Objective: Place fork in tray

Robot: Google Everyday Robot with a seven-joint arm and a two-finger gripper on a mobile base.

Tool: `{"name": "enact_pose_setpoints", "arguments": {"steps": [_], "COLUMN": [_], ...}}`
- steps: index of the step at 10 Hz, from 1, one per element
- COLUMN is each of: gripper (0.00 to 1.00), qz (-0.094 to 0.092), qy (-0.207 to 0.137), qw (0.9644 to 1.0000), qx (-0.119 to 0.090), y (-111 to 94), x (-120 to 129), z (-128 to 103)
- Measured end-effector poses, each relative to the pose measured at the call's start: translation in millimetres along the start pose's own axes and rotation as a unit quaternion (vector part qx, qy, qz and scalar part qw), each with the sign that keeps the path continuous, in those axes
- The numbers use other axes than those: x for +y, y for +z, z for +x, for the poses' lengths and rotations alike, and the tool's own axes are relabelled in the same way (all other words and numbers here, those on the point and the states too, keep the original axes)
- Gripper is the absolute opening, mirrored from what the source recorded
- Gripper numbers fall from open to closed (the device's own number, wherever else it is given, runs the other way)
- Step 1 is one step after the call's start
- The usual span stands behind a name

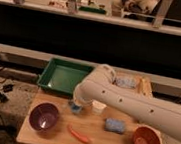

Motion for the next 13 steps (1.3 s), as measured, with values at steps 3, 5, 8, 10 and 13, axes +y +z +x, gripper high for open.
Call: {"name": "enact_pose_setpoints", "arguments": {"steps": [3, 5, 8, 10, 13], "gripper": [0.01, 0.01, 0.01, 0.01, 0.01], "qz": [0.016, 0.026, 0.036, 0.042, 0.044], "qy": [-0.018, -0.023, -0.03, -0.018, -0.006], "qw": [0.9996, 0.9992, 0.9984, 0.9985, 0.9987], "qx": [-0.012, -0.019, -0.031, -0.031, -0.025], "y": [20, 33, 54, 69, 85], "x": [-48, -74, -107, -123, -134], "z": [8, 14, 6, 5, 8]}}
